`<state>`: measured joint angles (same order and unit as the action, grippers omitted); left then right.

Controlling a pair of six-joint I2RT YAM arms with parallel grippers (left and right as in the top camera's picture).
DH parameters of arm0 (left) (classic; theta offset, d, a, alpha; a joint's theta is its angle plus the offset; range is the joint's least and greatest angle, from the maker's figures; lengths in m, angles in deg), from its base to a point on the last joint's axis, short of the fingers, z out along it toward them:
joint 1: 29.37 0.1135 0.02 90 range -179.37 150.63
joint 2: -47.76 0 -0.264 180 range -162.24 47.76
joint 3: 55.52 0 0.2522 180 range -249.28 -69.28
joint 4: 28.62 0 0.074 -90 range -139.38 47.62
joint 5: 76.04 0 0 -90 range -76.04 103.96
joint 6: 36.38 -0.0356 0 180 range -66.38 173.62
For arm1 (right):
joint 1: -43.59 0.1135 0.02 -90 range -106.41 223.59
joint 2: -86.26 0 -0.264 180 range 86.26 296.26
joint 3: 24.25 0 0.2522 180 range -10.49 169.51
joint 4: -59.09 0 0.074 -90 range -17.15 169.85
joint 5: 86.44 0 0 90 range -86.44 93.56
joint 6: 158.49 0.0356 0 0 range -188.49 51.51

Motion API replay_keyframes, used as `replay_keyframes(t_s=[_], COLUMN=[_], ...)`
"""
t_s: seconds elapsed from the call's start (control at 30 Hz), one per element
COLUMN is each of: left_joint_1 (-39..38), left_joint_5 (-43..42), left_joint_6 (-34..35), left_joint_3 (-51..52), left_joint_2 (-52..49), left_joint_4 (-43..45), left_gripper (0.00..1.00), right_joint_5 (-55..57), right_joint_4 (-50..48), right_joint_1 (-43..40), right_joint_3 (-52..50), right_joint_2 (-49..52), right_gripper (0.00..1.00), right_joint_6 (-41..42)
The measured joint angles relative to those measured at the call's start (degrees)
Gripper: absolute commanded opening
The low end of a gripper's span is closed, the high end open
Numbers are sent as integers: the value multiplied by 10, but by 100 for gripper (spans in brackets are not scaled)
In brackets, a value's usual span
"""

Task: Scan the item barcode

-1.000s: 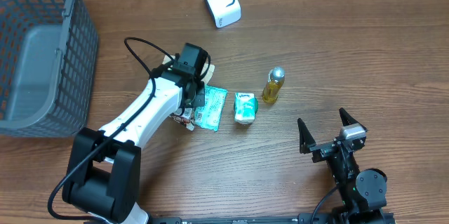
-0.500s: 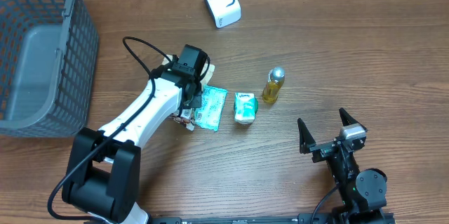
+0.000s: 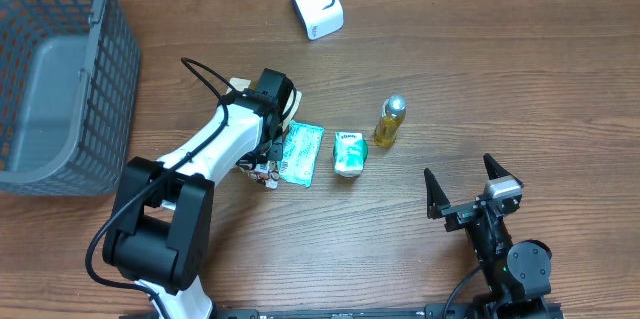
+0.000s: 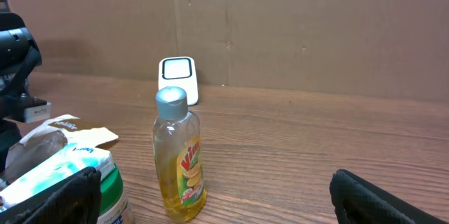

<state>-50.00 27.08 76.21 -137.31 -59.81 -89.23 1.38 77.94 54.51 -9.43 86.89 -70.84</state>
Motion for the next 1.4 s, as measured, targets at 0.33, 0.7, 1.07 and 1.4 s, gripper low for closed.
replay_keyframes(t_s=[0.33,0.7,1.07,1.4], left_joint_1=[5,74,144,143], left_joint_5=[-10,-56,-94,-110], left_joint_6=[0,-20,-35,-41], left_joint_3=[-88,-286,-290,-290], left_joint_2=[22,119,118,117], left_joint_4=[-83,-153,-171,-179], left_gripper=[4,4,55,100], right_joint_5=[0,0,0,0], right_joint_4=[0,0,0,0], right_joint_1=[0,0,0,0], right_joint_3=[0,0,0,0], right_joint_2=[0,0,0,0], right_gripper=[100,100,100,100], right_joint_6=[0,0,0,0])
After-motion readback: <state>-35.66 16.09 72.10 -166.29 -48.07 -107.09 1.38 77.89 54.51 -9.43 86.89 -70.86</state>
